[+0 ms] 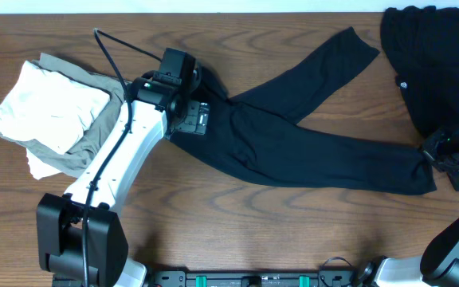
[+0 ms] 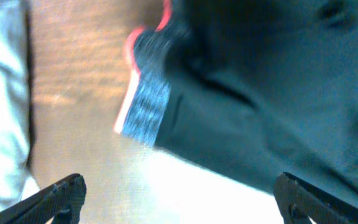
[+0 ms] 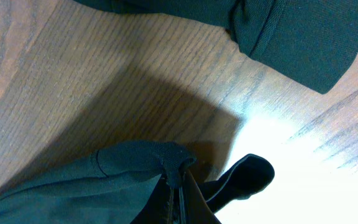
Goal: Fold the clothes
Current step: 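Drag the waistband upward-left with the left gripper to straighten the leggings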
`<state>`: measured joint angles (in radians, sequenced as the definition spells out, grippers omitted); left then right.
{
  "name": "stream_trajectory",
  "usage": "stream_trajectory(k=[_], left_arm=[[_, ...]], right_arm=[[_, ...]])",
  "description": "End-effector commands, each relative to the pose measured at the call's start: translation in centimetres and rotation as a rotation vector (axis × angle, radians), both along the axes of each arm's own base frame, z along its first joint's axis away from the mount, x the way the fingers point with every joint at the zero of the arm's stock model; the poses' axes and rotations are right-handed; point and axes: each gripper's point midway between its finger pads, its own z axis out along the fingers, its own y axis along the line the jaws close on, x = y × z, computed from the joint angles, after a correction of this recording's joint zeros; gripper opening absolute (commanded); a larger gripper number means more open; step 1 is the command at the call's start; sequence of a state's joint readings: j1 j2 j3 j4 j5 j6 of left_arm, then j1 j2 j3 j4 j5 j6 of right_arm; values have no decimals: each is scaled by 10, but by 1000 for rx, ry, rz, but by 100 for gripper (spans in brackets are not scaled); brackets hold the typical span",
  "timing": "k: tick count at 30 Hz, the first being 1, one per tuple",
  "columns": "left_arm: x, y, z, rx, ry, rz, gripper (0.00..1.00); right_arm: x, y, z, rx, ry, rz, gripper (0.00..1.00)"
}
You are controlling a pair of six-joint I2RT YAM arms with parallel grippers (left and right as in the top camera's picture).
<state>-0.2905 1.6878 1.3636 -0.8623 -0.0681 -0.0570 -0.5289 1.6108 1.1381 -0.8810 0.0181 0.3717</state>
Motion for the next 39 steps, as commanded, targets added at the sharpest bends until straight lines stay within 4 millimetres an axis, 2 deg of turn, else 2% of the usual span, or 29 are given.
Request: stream_trajectory(k=[1,6,11,13,19,22,25,28,30,31,34,35,39], left_arm=[[-5,29,-10,18,27,186,98],[-5,37,-28,-152,111,292,98],[-6,42,-56,-274,227,403,99],[-8,39,-69,-299,272,414,96],[-10,35,-103,-303,352,423,95],[-8,35,-115,-300,364,425,95],[-7,35,-122,-300,370,436,90],[-5,35,-123,-302,363,440,79],[-3,35,-123,-304,358,439,65],[-3,35,-123,-304,357,438,52],[-2,35,-123,-305,354,438,23],[-2,35,-123,-304,355,438,6],[-14,36,-122,-291,398,446,6]], right_arm=[[4,0,3,-8,-7,18,1],[4,-1,3,-9,-9,18,1],[4,-1,3,-9,-9,18,1],[4,-1,3,-8,-9,18,1],[4,0,3,-7,-7,18,1],[4,0,3,-7,-7,18,1],[4,0,3,-7,-7,18,1],[4,0,3,-7,-6,18,1],[4,0,3,-7,-7,18,1],[4,0,3,-7,-7,18,1],[4,0,3,-7,-7,18,1],[4,0,3,-7,-6,18,1],[4,0,3,-7,-6,18,1]])
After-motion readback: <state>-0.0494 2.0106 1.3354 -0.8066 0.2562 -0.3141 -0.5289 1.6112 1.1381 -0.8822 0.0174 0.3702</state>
